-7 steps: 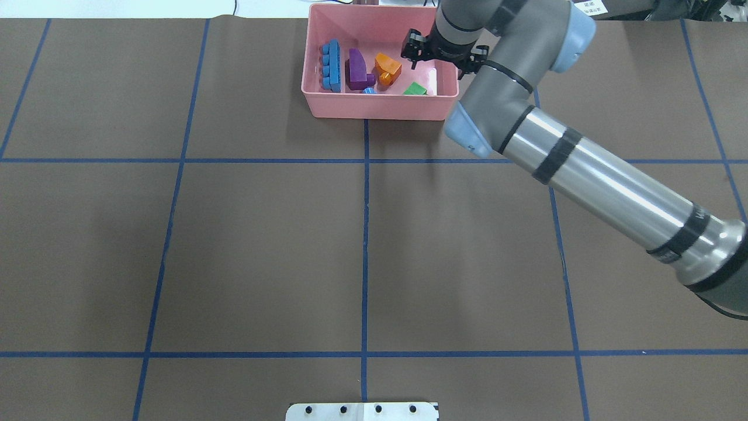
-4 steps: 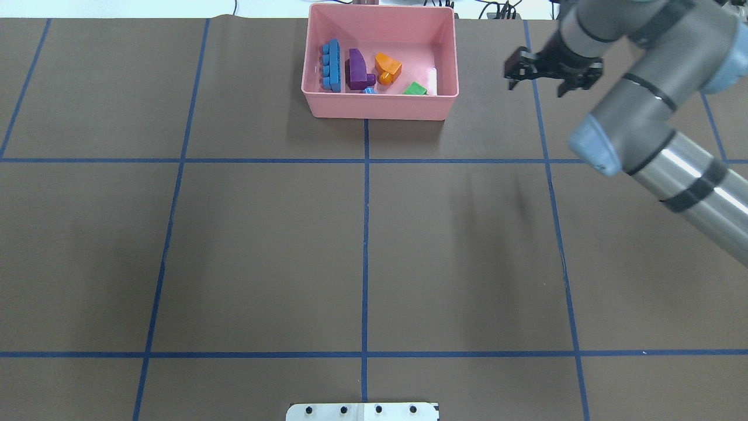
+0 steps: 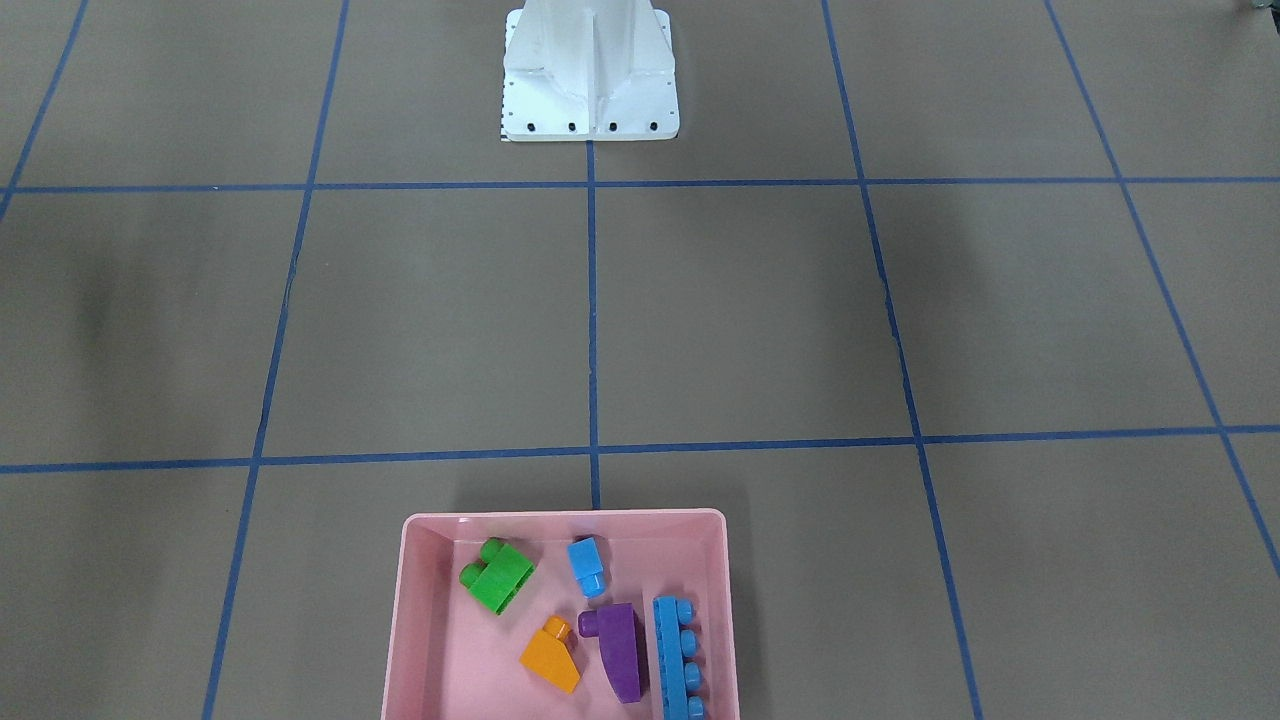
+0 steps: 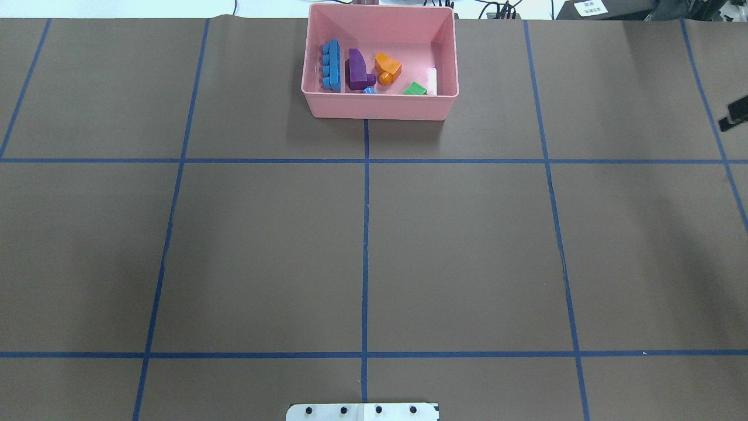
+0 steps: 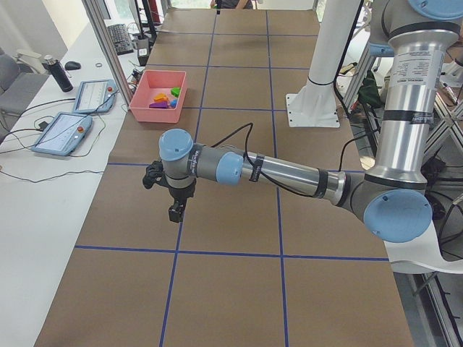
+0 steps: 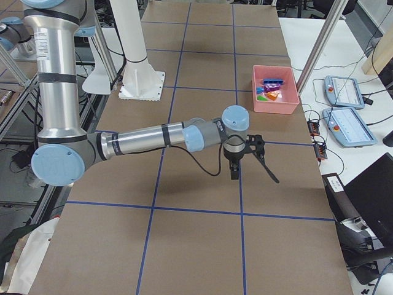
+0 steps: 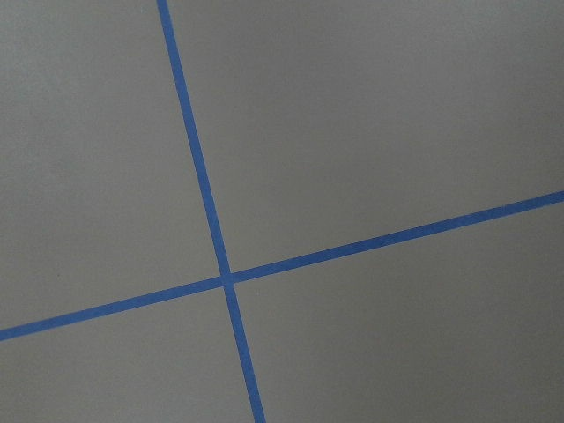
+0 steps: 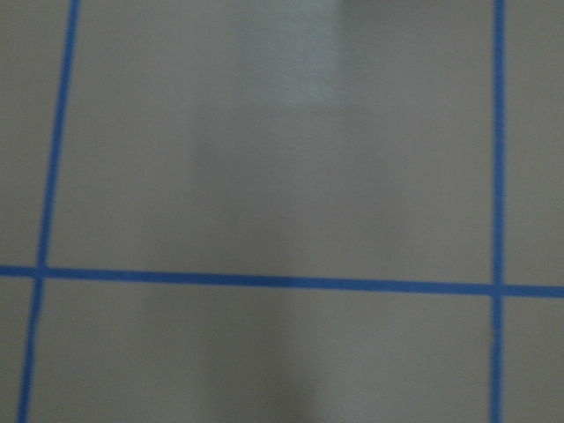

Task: Put all blocks into box

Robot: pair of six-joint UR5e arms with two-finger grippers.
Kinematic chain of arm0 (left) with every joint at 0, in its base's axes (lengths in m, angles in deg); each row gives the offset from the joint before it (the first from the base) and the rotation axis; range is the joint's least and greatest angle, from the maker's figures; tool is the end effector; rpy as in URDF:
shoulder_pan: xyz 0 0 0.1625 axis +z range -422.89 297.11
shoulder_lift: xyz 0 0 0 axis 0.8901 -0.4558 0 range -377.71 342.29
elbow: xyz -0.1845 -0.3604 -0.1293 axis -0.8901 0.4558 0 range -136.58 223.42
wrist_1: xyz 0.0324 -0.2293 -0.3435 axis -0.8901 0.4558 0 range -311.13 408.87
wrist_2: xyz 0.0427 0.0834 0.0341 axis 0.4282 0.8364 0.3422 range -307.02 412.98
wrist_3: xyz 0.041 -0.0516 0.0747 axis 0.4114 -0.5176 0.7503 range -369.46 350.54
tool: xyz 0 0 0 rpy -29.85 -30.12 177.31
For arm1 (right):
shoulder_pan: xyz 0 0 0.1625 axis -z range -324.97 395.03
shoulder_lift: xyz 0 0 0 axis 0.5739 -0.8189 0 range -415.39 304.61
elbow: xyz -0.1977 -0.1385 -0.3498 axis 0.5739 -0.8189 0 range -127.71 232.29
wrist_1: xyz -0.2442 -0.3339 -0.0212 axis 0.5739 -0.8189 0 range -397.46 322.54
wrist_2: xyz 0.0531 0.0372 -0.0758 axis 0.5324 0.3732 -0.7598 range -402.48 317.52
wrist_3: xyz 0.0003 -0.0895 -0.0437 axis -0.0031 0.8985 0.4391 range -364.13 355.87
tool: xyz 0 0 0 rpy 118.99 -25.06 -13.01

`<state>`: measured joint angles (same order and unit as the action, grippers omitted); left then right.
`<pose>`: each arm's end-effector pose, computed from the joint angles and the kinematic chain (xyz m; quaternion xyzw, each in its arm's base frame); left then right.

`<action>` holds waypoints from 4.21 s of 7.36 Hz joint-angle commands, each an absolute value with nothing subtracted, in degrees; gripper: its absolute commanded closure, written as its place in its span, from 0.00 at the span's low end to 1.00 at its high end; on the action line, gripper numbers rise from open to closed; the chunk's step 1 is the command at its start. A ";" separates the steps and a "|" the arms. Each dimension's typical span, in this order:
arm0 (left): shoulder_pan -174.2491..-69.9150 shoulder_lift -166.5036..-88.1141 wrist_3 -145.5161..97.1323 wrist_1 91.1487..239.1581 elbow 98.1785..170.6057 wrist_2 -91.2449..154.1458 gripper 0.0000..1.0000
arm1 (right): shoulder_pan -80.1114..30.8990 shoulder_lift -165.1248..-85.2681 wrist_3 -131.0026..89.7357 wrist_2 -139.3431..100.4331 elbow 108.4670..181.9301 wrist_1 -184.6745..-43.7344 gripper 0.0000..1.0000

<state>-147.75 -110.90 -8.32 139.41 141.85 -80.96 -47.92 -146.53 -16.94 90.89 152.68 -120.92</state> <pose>-0.0175 -0.5240 0.5571 0.0851 0.3752 0.0900 0.9186 0.0037 -0.4985 0.5670 0.0625 -0.3825 -0.0045 0.9218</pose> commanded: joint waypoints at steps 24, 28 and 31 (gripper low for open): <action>-147.61 -106.57 -2.34 132.45 145.21 -78.06 0.00 | -50.85 -148.29 -5.54 95.42 158.02 -134.49 0.00; -147.70 -106.75 -2.25 132.55 146.60 -78.15 0.00 | -52.24 -149.96 -5.45 94.45 159.17 -134.49 0.00; -147.70 -106.83 -2.43 132.63 147.48 -77.97 0.00 | -52.43 -149.43 -5.36 94.28 159.34 -134.49 0.00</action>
<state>-147.70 -106.77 -2.35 132.60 146.97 -78.05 -52.34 -149.61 -5.43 94.31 159.28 -134.49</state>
